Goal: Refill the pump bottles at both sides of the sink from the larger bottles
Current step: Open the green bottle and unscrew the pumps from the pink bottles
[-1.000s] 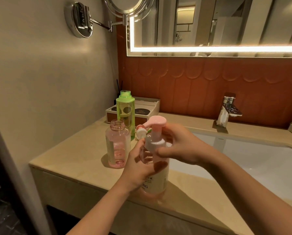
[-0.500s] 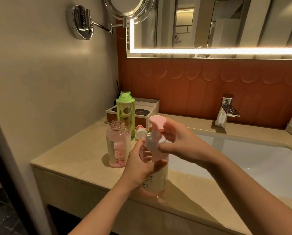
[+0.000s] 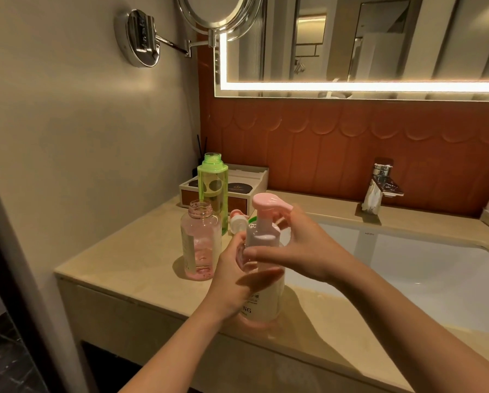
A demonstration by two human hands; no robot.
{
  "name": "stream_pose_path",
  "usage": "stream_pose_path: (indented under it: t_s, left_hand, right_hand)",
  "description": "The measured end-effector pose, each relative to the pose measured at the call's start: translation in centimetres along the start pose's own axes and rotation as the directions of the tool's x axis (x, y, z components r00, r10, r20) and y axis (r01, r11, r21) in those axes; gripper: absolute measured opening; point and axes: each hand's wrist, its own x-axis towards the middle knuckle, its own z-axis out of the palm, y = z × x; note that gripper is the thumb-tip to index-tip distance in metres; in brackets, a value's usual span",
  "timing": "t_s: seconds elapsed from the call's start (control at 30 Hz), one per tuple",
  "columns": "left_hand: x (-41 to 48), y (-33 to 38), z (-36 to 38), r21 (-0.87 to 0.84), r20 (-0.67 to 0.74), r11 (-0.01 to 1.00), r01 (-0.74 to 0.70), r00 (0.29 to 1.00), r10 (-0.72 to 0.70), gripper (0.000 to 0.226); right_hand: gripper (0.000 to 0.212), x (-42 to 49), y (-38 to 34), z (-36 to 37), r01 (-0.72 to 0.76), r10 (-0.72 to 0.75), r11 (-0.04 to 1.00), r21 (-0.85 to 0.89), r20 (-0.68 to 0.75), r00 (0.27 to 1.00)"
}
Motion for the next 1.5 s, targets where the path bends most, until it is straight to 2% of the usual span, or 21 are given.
stream_pose_path:
  t_s: [0.07,0.13,0.2,0.37,0.43,0.63,0.77,0.87,1.07,1.2,1.33,1.5]
  left_hand:
    - [0.0,0.1,0.0,0.005,-0.008,1.0,0.004,1.0,-0.004,0.07]
    - [0.0,0.2,0.0,-0.002,0.001,1.0,0.013,1.0,-0.013,0.071]
    - [0.0,0.1,0.1,0.0,-0.008,1.0,0.027,1.0,-0.027,0.061]
    - [0.2,-0.3,-0.1,0.009,-0.013,1.0,0.014,1.0,-0.014,0.068]
    - [0.1,-0.4,-0.1,-0.004,-0.027,1.0,0.026,0.999,-0.026,0.07]
    - [0.0,-0.3,0.1,0.003,-0.038,1.0,0.028,0.999,-0.028,0.07]
    - [0.0,-0.1,0.2,0.013,-0.039,1.0,0.023,0.999,-0.023,0.079]
    - [-0.1,0.0,0.2,0.012,-0.039,0.999,0.04,0.998,-0.039,0.088]
    - [-0.3,0.1,0.3,0.032,-0.043,0.999,0.039,0.998,-0.037,0.066]
    - [-0.4,0.2,0.4,0.022,-0.05,0.999,0.035,0.998,-0.034,0.074]
    - [-0.5,0.2,0.4,0.024,-0.049,0.999,0.044,0.998,-0.043,0.071]
    - [-0.6,0.4,0.4,0.032,-0.051,0.998,0.051,0.998,-0.049,0.075]
  right_hand:
    - [0.045,0.0,0.2,0.3,0.003,-0.004,1.0,-0.008,-0.072,0.997]
    - [0.045,0.1,0.1,0.1,-0.013,0.014,0.997,0.072,-0.008,1.0]
    - [0.053,0.2,0.2,0.1,-0.032,0.028,0.995,0.091,0.048,0.998]
    - [0.054,0.5,1.5,1.6,-0.023,0.014,0.998,-0.052,-0.165,0.986]
    - [0.047,0.4,1.5,1.4,0.009,-0.017,0.999,-0.043,-0.182,0.983]
    - [0.041,0.4,1.6,-0.2,0.085,-0.077,0.994,0.07,-0.12,0.99]
    - [0.041,0.5,1.3,-1.0,0.134,-0.117,0.979,0.152,-0.115,0.986]
    - [0.037,0.7,1.3,-1.1,0.119,-0.094,0.964,0.237,-0.113,0.989]
    - [0.024,0.6,1.3,-1.3,0.081,-0.031,0.931,0.356,-0.144,0.989]
    - [0.018,0.3,1.3,-1.9,0.076,-0.019,0.927,0.368,-0.156,0.987]
    - [0.013,0.3,1.1,-2.6,0.087,-0.019,0.929,0.359,-0.188,0.982]
    - [0.021,0.1,0.7,-3.6,0.101,-0.02,0.921,0.377,-0.211,0.977]
